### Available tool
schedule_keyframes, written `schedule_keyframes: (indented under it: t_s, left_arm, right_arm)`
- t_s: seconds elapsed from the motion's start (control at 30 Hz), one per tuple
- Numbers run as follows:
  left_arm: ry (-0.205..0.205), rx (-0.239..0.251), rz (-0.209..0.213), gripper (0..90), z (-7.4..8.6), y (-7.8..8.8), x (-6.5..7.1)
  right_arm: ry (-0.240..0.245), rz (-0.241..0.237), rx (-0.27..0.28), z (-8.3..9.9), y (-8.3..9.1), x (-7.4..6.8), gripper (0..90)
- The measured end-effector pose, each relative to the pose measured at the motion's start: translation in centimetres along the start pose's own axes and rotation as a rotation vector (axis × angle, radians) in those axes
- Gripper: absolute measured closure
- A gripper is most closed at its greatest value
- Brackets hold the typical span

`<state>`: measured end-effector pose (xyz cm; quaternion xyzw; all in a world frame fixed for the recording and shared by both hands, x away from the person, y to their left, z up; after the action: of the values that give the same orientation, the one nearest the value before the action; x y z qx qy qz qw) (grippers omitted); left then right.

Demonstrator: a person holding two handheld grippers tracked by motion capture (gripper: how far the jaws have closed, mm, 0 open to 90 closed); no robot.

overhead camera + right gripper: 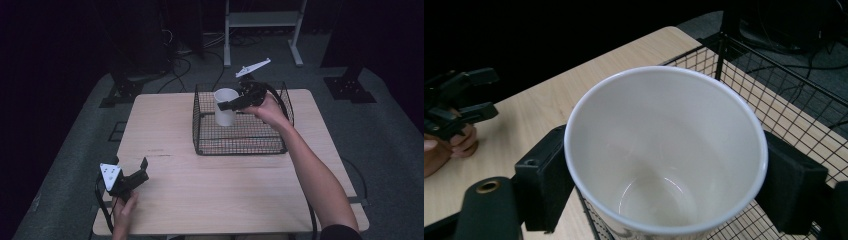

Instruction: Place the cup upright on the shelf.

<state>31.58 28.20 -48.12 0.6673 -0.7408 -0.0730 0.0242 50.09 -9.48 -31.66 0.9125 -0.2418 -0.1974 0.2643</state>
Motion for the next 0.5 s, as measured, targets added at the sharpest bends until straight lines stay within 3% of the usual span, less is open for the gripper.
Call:
schedule_keyframes:
  t_s: [0.5]
  left_arm:
    - [-0.007,0.001,0.003,0.0,0.0,0.0,0.0]
  right_arm:
    - [-0.068,0.015,-0.013,1.6,-3.2,2.8,19.1]
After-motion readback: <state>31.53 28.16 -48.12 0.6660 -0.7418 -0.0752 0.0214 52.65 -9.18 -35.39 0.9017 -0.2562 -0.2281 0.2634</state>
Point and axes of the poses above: each handheld gripper's, and its own axes: y roughly backward along the jaws, z roughly out of its underside, x roughly to its right, the point moved 3 cm from there along -y, roughly forward along the jaws, and after that the axes turned 6 degrees about -y, right-handed, at the moved point
